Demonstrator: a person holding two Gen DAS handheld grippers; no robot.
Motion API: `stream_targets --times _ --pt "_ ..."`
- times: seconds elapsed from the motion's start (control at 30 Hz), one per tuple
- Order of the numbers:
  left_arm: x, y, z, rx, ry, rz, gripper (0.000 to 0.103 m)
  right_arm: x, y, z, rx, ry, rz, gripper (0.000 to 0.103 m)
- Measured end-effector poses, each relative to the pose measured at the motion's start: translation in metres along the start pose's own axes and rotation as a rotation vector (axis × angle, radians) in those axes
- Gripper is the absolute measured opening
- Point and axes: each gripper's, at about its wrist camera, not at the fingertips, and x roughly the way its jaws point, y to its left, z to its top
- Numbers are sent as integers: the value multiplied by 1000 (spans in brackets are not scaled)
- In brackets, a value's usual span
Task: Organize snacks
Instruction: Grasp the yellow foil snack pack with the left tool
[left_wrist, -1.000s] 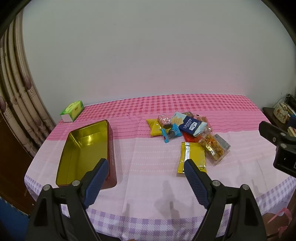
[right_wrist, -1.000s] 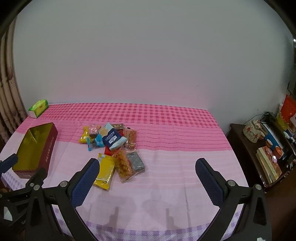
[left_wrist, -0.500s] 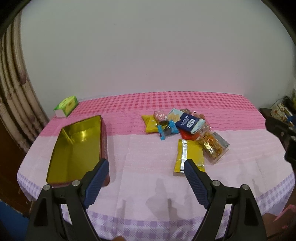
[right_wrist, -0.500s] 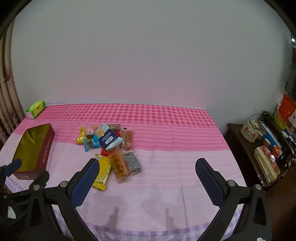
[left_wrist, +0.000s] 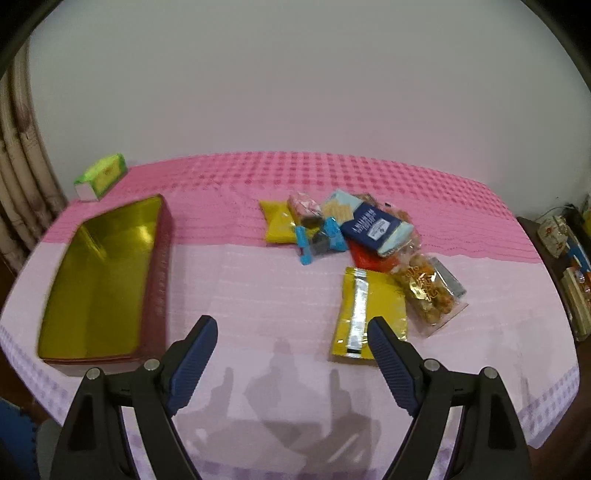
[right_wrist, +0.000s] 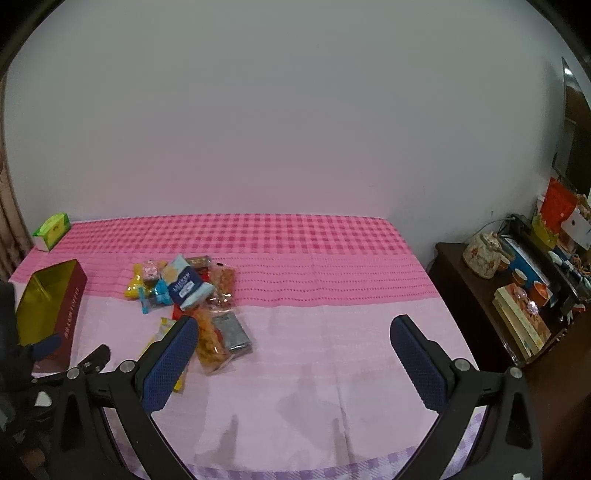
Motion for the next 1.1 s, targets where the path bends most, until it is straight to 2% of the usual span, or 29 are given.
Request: stream_targets --times 0.27,0.47,0.7,0.77,0.83,0.9,0.97,1.03,1.1 --pt "43 -35 2 66 64 -94 85 9 3 -2 -20 8 -11 103" --pt "63 -57 1 110 93 -125 85 18 3 -5 -24 31 -9 103" --pt "81 -62 -1 105 131 -150 85 26 -5 -5 3 48 -1 103" --pt "86 -63 -2 111 146 -150 82 26 -4 -5 3 51 5 103" --pt "90 -63 -4 119 157 -138 70 26 -3 -6 0 51 11 103" --pt "90 -62 -6 132 150 -133 70 24 -3 -6 0 49 18 103" --pt "90 -62 -8 146 148 -132 66 21 -3 -5 3 43 22 103" --pt "87 -60 -9 154 143 -146 56 18 -4 -5 9 39 26 103" --pt "83 -57 -10 164 144 -143 55 17 -5 -5 14 35 29 103"
